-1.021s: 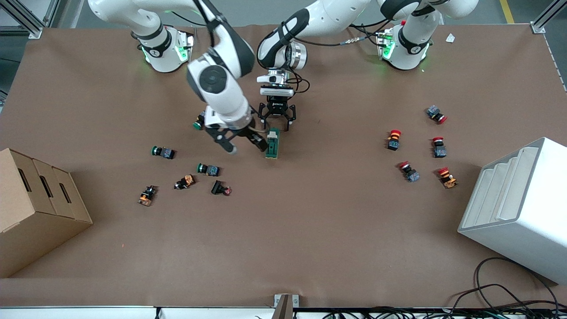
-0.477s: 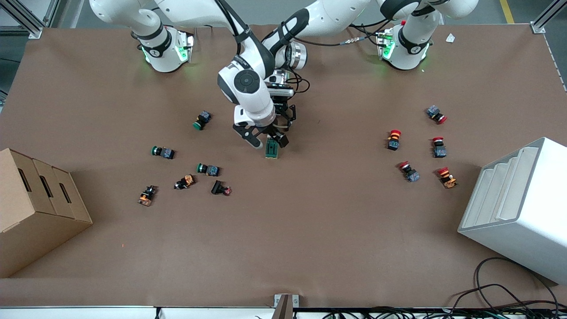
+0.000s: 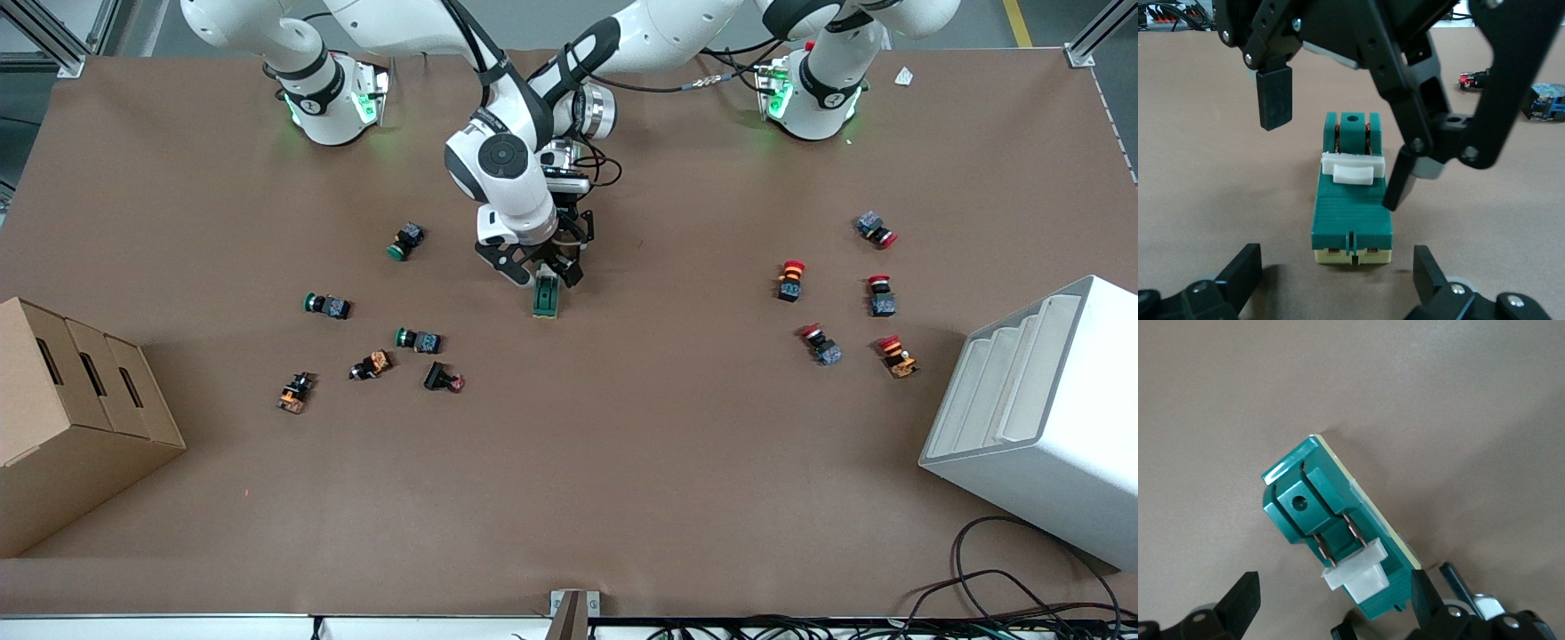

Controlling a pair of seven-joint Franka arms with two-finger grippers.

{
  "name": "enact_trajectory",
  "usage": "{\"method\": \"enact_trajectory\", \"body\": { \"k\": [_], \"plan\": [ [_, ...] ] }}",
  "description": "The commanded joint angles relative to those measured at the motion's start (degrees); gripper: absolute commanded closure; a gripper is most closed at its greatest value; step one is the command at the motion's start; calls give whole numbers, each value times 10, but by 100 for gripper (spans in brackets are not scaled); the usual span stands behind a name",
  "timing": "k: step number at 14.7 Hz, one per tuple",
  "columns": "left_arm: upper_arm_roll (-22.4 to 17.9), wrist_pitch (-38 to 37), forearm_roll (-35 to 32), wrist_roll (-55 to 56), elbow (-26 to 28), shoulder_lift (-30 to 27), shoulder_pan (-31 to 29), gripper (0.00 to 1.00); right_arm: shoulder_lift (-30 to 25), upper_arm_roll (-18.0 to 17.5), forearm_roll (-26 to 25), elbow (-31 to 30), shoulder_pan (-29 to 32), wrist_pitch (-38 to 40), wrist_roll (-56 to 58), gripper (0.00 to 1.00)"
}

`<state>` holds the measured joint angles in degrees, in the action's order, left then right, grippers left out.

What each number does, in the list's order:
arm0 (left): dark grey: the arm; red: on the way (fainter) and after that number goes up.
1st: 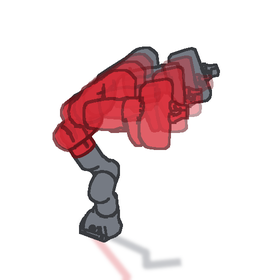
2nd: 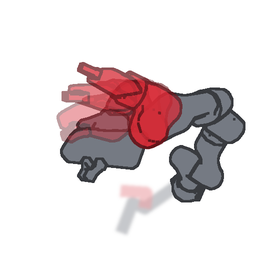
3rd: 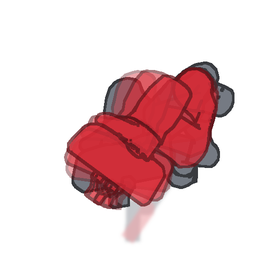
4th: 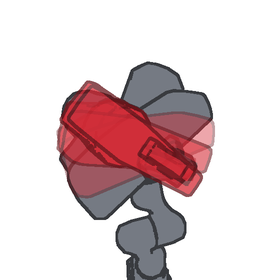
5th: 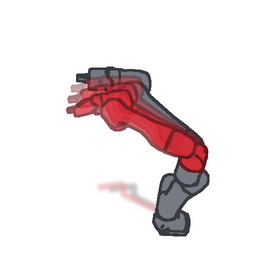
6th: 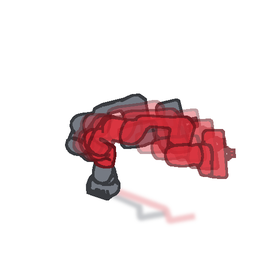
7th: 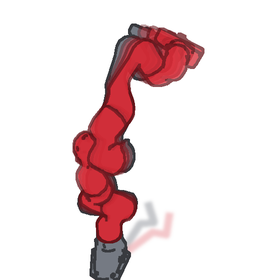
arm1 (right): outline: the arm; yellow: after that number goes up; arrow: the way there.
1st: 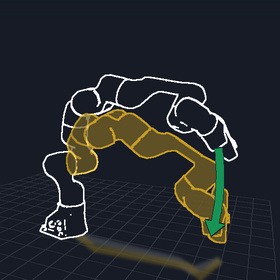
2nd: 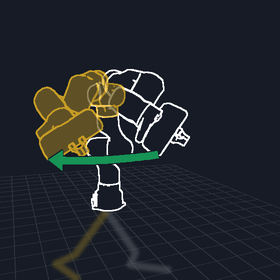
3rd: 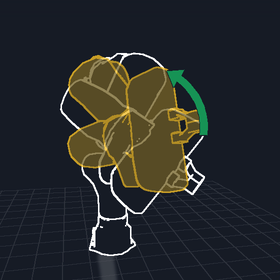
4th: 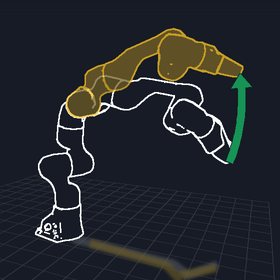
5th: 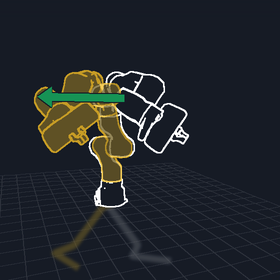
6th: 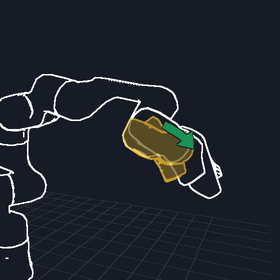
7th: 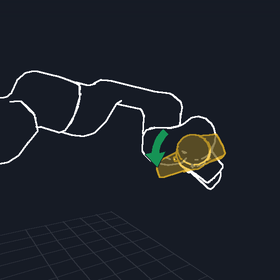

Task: Close load switch with both arms

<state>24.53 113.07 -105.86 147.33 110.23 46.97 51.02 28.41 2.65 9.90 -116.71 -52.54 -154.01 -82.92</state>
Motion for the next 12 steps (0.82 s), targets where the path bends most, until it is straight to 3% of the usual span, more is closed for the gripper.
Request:
{"method": "enact_trajectory", "body": {
  "k": [1,12],
  "plan": [
    [1,3,-6,17,-6,27,15,0,8,5,6,-1,-8,-20,-1,0],
    [1,-1,-11,17,-7,30,15,0,32,4,9,62,13,-13,0,0]
  ]
}}
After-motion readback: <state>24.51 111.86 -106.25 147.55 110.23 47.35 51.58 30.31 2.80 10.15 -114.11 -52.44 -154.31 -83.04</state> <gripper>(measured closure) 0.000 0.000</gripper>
